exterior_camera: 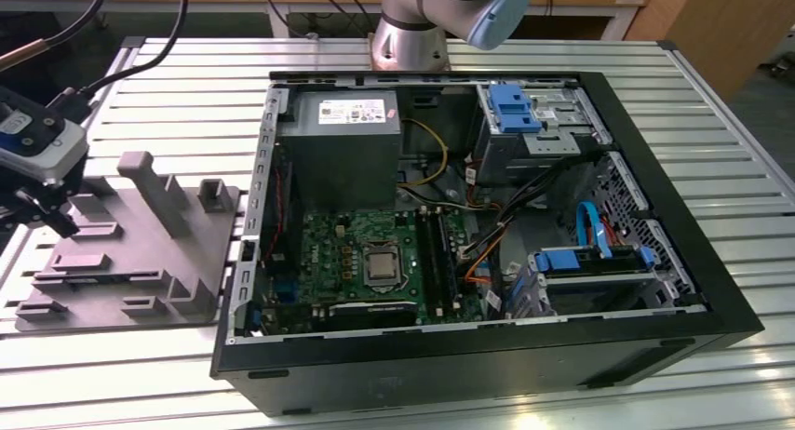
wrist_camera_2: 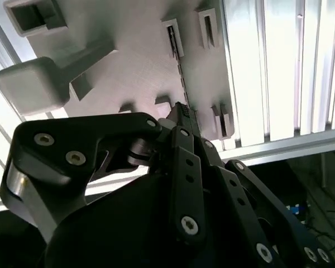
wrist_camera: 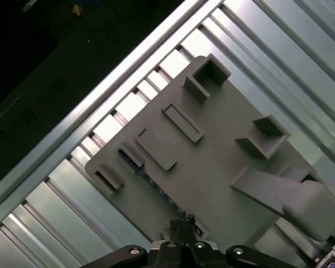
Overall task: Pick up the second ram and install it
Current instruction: 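Pick up the second ram and move it above second insertion slot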
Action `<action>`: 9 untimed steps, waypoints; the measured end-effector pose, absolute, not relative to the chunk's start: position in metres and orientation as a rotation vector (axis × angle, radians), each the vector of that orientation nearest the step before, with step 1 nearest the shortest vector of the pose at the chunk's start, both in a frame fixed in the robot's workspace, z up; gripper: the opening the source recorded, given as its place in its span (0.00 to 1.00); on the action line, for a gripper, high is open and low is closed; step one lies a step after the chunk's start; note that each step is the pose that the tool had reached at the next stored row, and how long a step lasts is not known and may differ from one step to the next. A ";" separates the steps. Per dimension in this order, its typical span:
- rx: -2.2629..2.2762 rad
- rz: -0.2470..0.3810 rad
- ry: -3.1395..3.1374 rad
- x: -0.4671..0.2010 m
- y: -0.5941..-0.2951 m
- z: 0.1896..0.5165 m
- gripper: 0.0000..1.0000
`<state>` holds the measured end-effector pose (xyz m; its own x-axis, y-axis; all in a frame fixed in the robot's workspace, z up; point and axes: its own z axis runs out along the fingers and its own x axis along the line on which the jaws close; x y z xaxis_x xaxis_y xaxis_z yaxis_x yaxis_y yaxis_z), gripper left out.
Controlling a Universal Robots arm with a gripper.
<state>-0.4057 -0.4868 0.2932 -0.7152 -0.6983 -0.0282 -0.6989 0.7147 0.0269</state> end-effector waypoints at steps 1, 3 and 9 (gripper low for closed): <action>-1.203 0.056 2.885 -0.406 -0.487 0.293 0.10; -1.252 0.056 2.864 -0.406 -0.487 0.293 0.10; -1.394 0.057 2.800 -0.406 -0.487 0.293 0.10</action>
<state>-0.4057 -0.4868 0.2929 -0.6031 -0.7972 -0.0282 -0.7977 0.6025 0.0268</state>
